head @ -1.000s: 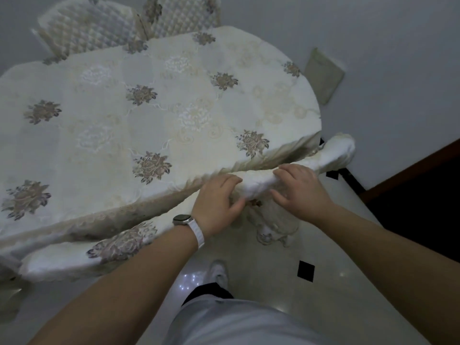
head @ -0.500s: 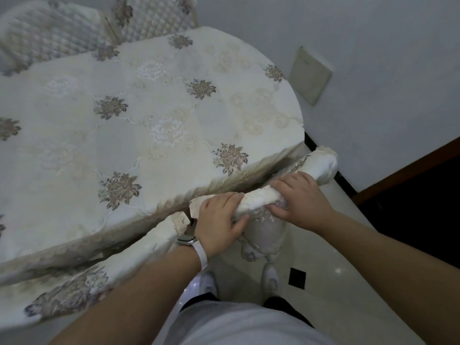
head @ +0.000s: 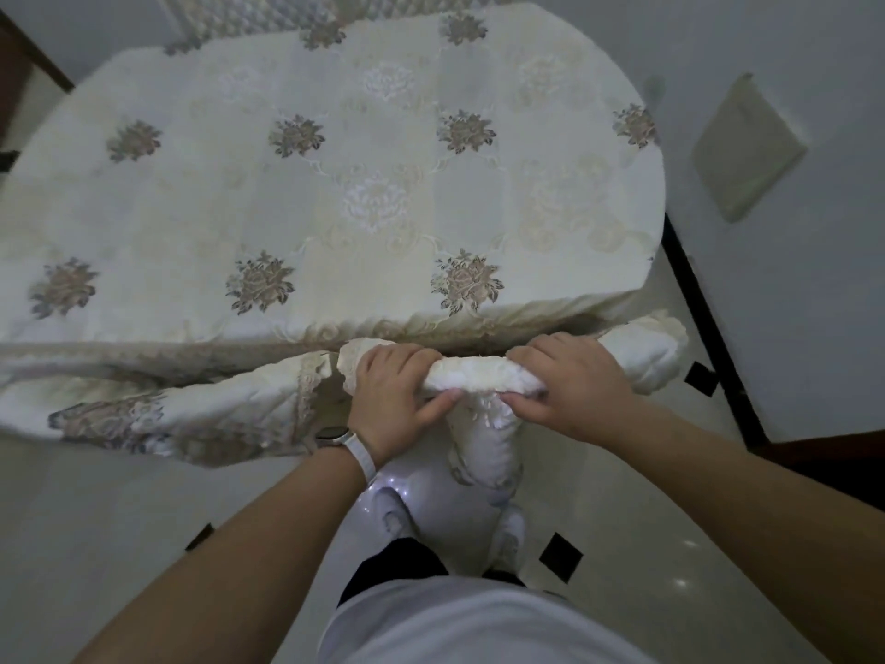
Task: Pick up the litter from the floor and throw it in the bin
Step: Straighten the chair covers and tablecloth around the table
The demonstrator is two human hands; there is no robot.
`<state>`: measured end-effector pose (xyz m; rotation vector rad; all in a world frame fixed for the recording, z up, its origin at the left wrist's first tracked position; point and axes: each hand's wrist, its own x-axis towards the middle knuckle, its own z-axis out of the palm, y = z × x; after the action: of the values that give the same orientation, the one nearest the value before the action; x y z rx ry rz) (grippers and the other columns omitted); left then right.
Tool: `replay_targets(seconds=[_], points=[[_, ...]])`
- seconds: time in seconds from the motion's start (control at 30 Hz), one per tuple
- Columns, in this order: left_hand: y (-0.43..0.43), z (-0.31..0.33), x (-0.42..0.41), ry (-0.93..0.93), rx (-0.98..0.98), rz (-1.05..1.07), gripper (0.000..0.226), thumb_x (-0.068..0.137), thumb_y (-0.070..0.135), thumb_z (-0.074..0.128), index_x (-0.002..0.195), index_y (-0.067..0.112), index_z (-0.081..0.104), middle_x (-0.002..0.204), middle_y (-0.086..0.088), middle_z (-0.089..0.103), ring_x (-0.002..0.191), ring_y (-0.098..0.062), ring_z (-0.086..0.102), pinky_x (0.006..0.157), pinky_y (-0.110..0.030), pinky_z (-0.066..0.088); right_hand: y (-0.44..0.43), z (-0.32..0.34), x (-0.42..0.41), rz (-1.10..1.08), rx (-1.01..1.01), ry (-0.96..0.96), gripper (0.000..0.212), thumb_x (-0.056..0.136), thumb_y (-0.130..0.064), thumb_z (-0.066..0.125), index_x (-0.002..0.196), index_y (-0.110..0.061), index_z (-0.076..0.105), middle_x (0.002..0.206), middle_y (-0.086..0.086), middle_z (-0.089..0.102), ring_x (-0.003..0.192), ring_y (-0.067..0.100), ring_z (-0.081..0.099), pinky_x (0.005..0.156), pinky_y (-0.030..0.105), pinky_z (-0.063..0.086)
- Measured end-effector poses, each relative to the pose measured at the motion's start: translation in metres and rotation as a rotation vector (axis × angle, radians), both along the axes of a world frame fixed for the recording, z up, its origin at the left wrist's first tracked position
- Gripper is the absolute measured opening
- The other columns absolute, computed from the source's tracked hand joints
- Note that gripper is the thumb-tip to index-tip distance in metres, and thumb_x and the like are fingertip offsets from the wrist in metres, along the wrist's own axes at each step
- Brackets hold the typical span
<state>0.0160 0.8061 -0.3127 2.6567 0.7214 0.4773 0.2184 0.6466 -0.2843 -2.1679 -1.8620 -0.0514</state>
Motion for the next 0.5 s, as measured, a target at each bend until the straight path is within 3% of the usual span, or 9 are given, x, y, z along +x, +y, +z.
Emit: replay_targets(seconds=[0.17, 0.5], points=[[0.000, -0.005, 0.002, -0.022, 0.055, -0.002, 0.066, 0.087, 0.072, 0.043, 0.107, 0.013, 0.066, 0.101, -0.006, 0.063, 0.092, -0.028, 0.054, 0.089, -0.042, 0.037, 0.000, -0.002, 0.004, 0.039, -0.001, 0.002, 0.048, 0.077, -0.057, 0.060, 0.105, -0.019, 0.068, 0.085, 0.000, 0.063, 0.076, 0.025, 0.059, 0.063, 0.037, 0.046], [-0.002, -0.011, 0.004, -0.119, 0.032, 0.035, 0.071, 0.088, 0.075, 0.039, 0.103, 0.012, 0.068, 0.097, -0.006, 0.063, 0.095, -0.019, 0.045, 0.093, -0.041, 0.032, 0.002, 0.000, 0.006, 0.067, 0.040, 0.029, 0.042, 0.075, -0.047, 0.056, 0.098, -0.015, 0.071, 0.077, 0.003, 0.062, 0.068, 0.029, 0.059, 0.055, 0.036, 0.045]])
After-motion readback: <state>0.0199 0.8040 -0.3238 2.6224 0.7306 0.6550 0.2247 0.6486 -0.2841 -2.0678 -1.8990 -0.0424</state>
